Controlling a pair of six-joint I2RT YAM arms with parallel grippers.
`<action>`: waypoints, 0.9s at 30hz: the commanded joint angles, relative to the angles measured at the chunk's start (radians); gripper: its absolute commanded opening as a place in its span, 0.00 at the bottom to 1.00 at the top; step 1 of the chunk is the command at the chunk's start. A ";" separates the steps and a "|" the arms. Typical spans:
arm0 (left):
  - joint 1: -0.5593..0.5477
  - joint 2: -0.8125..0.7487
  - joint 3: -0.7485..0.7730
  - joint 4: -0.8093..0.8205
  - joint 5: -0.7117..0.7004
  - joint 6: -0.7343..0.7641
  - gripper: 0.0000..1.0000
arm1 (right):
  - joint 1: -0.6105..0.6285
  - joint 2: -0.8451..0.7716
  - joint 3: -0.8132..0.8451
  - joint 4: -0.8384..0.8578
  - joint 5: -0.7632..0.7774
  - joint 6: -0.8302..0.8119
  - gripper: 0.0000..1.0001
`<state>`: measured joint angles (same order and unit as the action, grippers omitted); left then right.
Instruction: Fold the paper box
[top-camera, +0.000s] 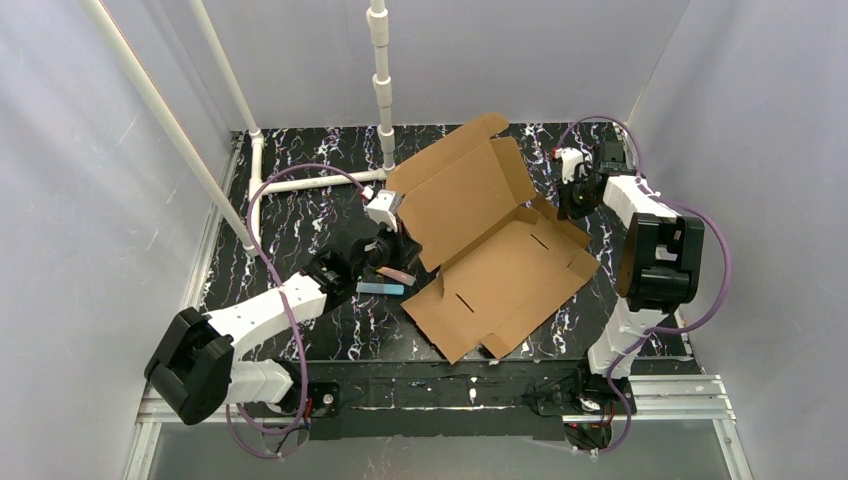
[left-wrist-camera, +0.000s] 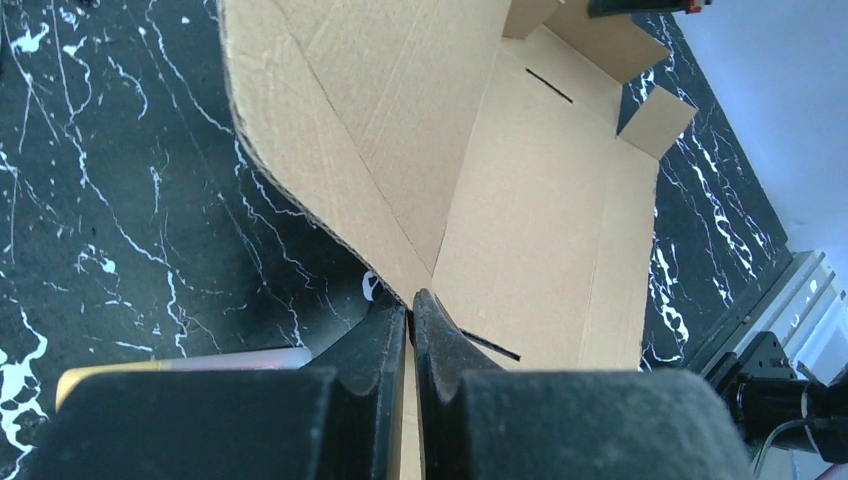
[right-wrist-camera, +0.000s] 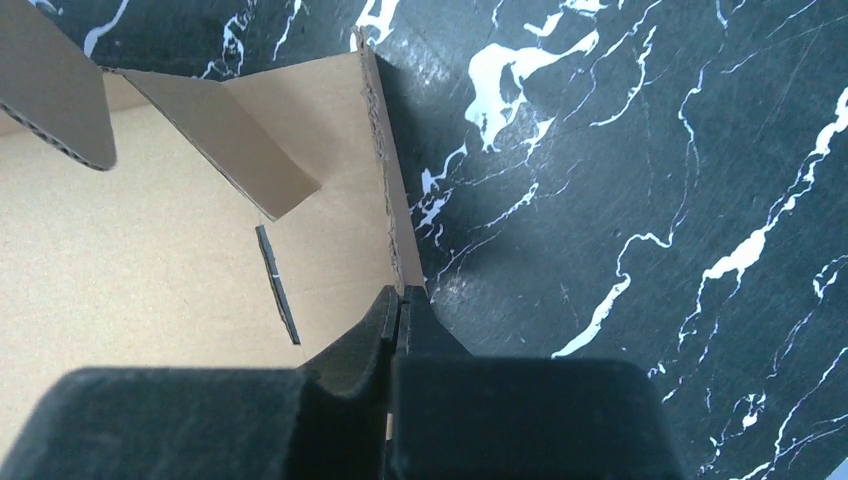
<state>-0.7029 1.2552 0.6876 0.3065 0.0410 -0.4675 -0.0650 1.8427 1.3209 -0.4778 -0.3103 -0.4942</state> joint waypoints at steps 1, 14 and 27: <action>-0.015 -0.045 -0.006 0.025 0.095 0.081 0.00 | 0.013 0.037 0.061 0.054 -0.087 0.059 0.01; -0.054 -0.099 -0.064 0.026 0.053 0.271 0.00 | 0.045 0.082 0.122 0.013 -0.179 0.055 0.01; -0.058 -0.132 -0.082 0.026 -0.027 0.184 0.00 | 0.042 -0.004 -0.036 0.047 -0.179 0.050 0.01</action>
<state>-0.7494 1.1481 0.6140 0.3309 0.0227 -0.2443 -0.0380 1.8713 1.3293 -0.4122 -0.4294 -0.4915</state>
